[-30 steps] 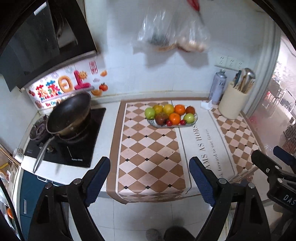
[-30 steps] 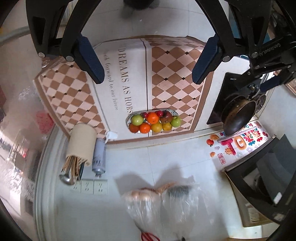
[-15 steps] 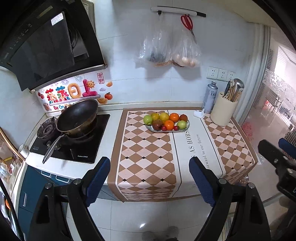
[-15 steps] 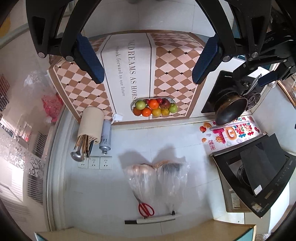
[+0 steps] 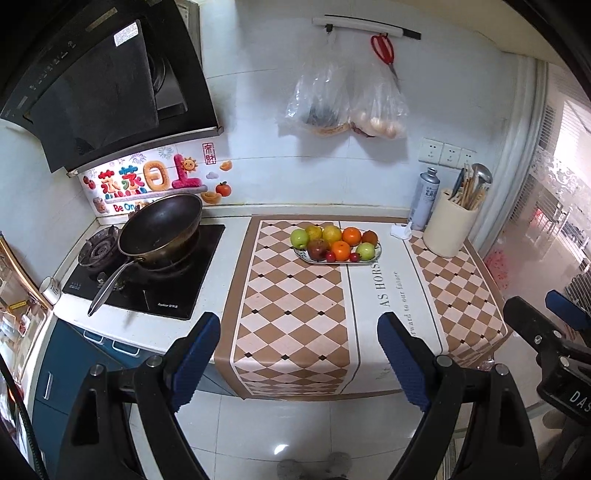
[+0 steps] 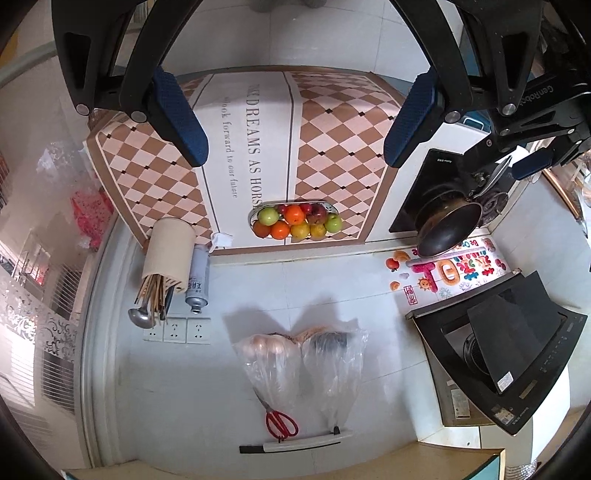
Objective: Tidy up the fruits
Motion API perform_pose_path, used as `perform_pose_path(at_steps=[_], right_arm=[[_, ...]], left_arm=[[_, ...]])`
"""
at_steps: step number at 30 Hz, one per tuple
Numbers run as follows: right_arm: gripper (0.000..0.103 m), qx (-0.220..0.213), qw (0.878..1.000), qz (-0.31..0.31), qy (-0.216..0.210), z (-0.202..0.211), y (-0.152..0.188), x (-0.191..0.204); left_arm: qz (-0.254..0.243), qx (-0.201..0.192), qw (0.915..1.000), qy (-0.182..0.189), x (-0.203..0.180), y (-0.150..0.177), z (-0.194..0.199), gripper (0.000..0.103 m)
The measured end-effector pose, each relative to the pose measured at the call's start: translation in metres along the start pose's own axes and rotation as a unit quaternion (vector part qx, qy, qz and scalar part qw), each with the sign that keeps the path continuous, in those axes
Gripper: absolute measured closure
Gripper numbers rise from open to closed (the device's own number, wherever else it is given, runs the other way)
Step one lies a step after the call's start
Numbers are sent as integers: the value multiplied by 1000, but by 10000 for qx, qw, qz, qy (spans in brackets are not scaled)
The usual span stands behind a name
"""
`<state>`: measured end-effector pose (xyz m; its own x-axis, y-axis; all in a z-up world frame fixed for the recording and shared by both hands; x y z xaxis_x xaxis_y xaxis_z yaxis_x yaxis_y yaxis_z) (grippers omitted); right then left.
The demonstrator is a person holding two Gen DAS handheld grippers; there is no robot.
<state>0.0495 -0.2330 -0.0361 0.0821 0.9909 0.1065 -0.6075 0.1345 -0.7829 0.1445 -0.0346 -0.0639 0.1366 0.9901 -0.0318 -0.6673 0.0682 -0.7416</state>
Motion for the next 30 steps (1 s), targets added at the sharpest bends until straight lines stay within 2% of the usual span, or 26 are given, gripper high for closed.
perform_pose_path(at_steps=[14, 22, 30], right_arm=[[5, 202, 9995, 222, 52, -84, -46, 8], [5, 468, 9987, 201, 78, -123, -44, 9], [5, 557, 9982, 222, 79, -135, -41, 6]], left_arm=[[49, 289, 9989, -367, 15, -38, -67, 16], [25, 483, 9977, -472, 14, -38, -98, 16], [51, 526, 9977, -433, 12, -36, -104, 16]])
Point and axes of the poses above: each gripper's, at about its wrist camera, not at the fingertips, and z roughly against the way its jaws point, x to its left, y to its underside, the point moved 1 cm from there along -z, roughly the way its jaws point, and after that the axes turned 3 degrees about y, right-handed, at the moved point
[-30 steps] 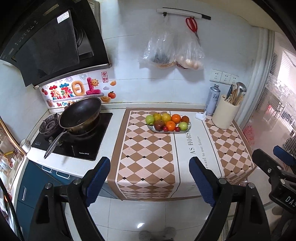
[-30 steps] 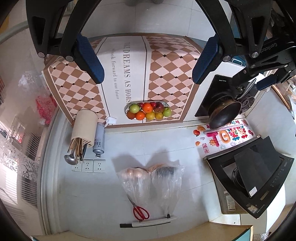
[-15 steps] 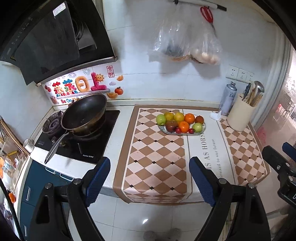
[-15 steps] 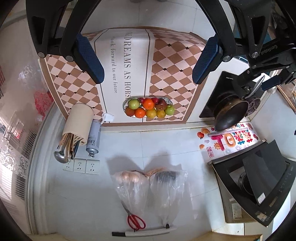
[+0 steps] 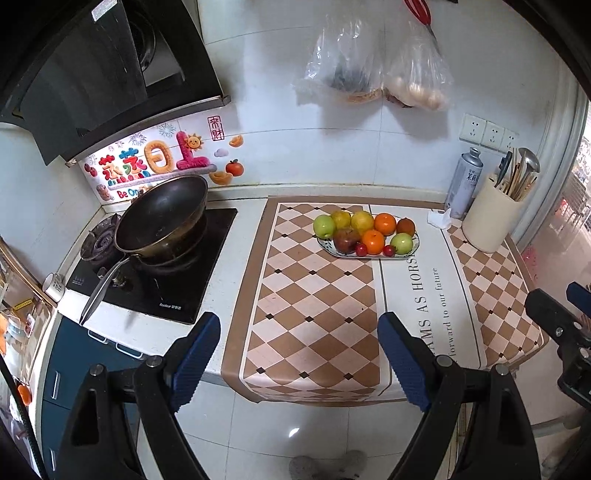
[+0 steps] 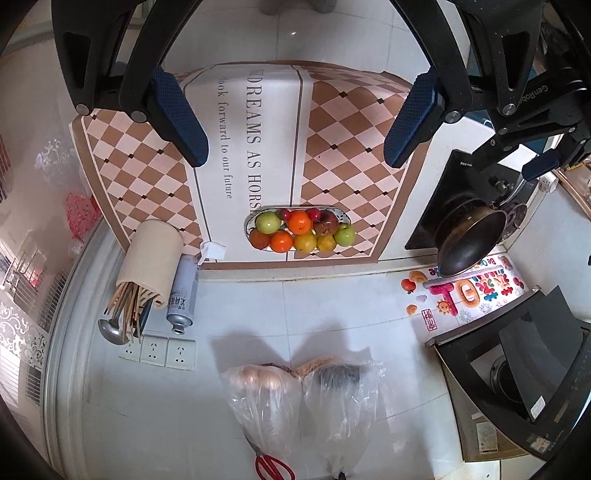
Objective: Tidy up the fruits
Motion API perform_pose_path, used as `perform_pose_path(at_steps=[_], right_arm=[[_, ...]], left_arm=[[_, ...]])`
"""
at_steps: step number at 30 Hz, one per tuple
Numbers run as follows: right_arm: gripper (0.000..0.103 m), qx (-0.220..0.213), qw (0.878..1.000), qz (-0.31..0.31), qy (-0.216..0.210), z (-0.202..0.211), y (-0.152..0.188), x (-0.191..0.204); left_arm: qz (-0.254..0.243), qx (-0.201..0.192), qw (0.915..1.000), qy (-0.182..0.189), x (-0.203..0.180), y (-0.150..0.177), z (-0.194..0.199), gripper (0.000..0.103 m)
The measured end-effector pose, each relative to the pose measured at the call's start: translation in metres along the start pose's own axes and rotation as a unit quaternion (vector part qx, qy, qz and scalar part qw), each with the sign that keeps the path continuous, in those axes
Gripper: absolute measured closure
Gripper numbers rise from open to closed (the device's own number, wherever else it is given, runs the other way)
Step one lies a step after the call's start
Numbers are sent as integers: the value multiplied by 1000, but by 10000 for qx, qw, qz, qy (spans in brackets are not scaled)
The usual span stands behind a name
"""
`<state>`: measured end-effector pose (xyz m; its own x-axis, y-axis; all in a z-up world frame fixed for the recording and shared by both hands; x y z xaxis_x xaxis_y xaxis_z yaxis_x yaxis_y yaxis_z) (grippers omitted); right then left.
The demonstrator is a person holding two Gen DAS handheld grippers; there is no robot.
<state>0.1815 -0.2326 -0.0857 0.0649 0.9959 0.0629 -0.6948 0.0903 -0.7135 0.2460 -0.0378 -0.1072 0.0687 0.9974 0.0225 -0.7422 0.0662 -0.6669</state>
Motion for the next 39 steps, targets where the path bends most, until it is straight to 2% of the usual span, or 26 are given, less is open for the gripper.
perform_pose_path(at_steps=[39], right_arm=[[5, 31, 10000, 12, 40, 2, 9, -6]], left_arm=[[13, -174, 9998, 8, -17, 6, 12, 16]])
Point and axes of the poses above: each gripper's, at about its wrist camera, not at the fingertips, and z roughly against the way its jaws point, x to its left, y to its underside, the point moved 1 cm from there along -z, roughly the way its jaws point, and after that the axes turned 3 degrees about y, right-handed, at the moved point
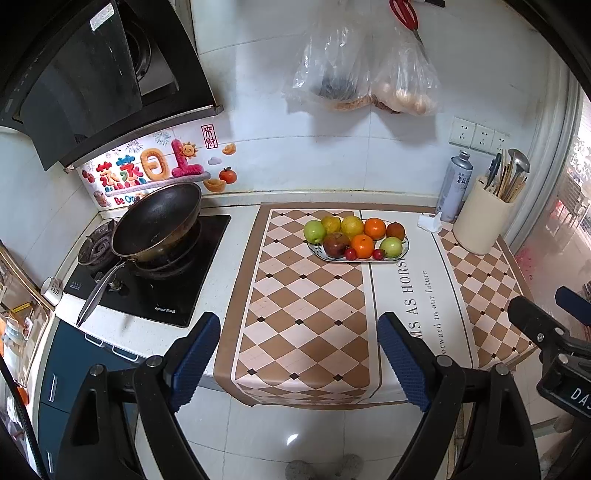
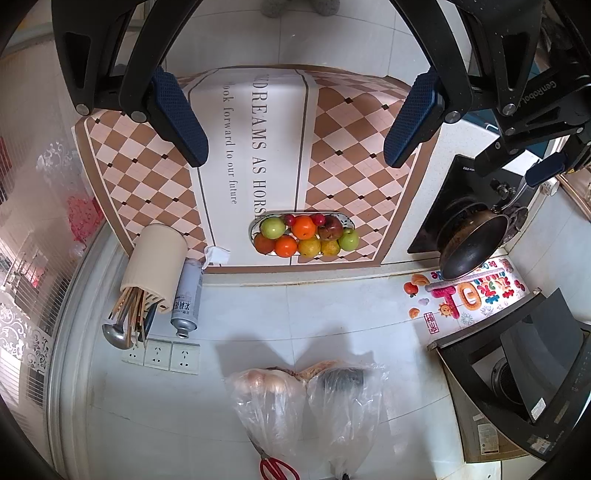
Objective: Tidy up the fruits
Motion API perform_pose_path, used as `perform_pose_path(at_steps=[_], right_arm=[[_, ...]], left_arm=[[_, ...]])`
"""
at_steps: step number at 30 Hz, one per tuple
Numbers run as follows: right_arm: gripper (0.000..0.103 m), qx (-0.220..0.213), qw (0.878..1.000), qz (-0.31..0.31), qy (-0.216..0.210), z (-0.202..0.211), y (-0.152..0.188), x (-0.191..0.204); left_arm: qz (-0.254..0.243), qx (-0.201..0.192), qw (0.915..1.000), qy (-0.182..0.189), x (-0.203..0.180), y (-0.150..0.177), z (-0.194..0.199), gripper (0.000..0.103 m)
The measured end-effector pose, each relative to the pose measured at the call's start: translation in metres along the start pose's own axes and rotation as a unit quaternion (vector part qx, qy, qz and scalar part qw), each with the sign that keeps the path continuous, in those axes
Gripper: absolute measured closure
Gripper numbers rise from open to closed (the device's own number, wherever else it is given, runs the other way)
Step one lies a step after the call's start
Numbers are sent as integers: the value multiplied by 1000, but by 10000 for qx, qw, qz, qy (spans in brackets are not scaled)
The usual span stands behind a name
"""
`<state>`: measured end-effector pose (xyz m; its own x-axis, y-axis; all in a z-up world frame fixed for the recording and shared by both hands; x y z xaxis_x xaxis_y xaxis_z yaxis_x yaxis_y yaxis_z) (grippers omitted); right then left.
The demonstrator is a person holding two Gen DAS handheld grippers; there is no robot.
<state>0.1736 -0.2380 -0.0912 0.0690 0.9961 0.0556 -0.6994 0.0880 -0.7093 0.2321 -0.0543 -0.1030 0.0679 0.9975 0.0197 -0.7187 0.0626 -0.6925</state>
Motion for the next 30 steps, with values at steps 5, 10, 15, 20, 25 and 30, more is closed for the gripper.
perform_pose_path(at_steps=[5, 10, 15, 20, 25, 30], right_arm=[[5, -13, 10000, -10, 9, 3, 2, 0], [5, -2, 10000, -9, 3, 4, 3, 0], [5, -18, 10000, -19, -5, 7, 4, 1], [5, -19, 10000, -35, -11, 10, 4, 2], [5, -26, 10000, -40, -9, 11, 5, 2], [5, -17, 10000, -39, -22, 15, 5, 1]], left_arm=[[4, -20, 10000, 11, 0, 0, 2, 16], [13, -18, 10000, 43, -2, 0, 4, 16], [16, -32, 10000, 39, -2, 0, 6, 16], [-1, -34, 10000, 31, -3, 0, 5, 16], [24, -39, 10000, 49, -3, 0, 8, 16], [8, -58, 9999, 81, -4, -2, 12, 16]])
Point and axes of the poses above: each gripper's, at about its wrist camera, not at the fingertips, and z roughly against the way its jaws point, x to its left, y to its underside, the point moved 1 cm from there along -z, roughly the way its jaws point, and after that the axes turned 3 degrees about y, right-handed, at the moved point
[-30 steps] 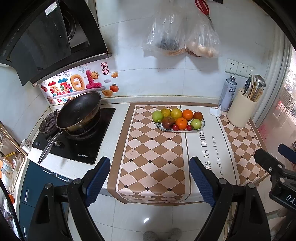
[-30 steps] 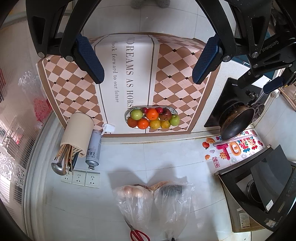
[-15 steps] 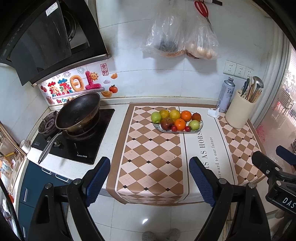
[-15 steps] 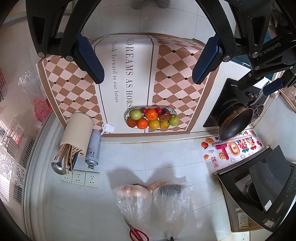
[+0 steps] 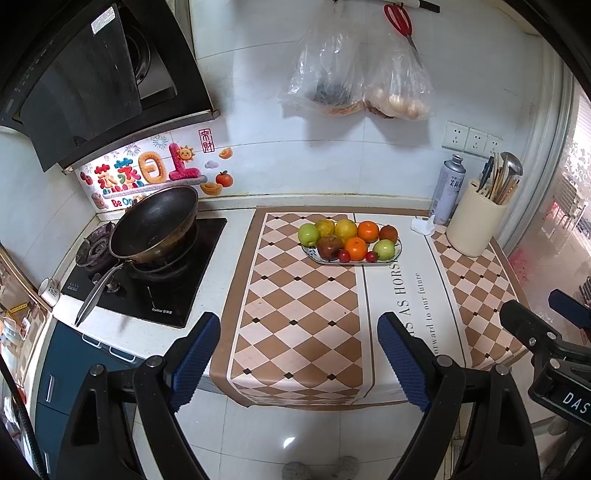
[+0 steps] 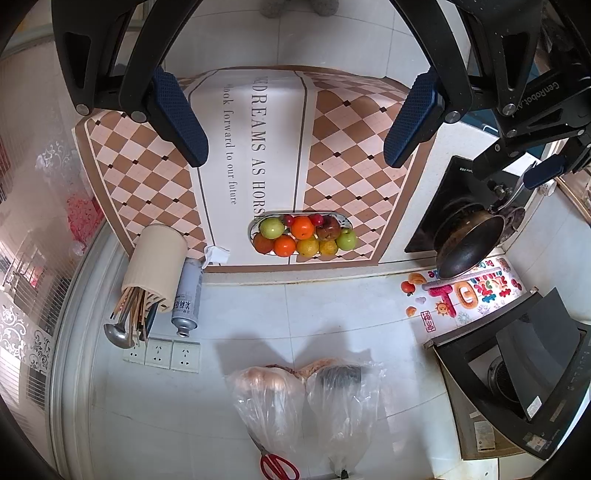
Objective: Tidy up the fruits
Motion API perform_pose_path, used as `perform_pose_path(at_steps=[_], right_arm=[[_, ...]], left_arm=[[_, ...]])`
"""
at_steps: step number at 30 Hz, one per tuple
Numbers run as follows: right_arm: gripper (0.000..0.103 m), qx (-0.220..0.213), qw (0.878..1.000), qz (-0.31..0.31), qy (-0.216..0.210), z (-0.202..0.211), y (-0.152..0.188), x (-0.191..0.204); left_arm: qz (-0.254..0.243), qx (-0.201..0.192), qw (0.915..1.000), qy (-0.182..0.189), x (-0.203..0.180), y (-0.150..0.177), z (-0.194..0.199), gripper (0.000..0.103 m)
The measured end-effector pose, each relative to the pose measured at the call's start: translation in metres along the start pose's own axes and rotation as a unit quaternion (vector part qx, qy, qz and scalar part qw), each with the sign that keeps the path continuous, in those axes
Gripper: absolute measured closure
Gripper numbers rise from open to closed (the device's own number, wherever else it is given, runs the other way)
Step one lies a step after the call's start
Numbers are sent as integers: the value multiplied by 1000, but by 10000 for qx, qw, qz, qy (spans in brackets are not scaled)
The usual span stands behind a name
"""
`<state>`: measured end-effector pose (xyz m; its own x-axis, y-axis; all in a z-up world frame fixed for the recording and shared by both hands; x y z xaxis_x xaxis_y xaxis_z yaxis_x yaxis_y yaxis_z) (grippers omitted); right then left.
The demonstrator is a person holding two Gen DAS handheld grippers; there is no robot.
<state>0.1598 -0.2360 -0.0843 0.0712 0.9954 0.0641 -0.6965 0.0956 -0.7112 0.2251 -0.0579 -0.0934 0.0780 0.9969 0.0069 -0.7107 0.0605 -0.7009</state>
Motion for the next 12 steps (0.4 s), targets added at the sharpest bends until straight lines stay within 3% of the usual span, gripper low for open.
perform_pose_path(at_steps=[12], right_arm=[[5, -22, 10000, 24, 25, 3, 1, 1]], left_arm=[[-18, -103, 9999, -5, -4, 1, 5, 16]])
Point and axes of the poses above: each gripper's, at about its wrist camera, not at the fingertips, and z roughly against the way its jaws point, x to its left, y to its underside, the point moved 1 cm from there along -z, roughly the way its jaws point, and after that the axes turned 3 degrees about y, right-handed, at the moved point
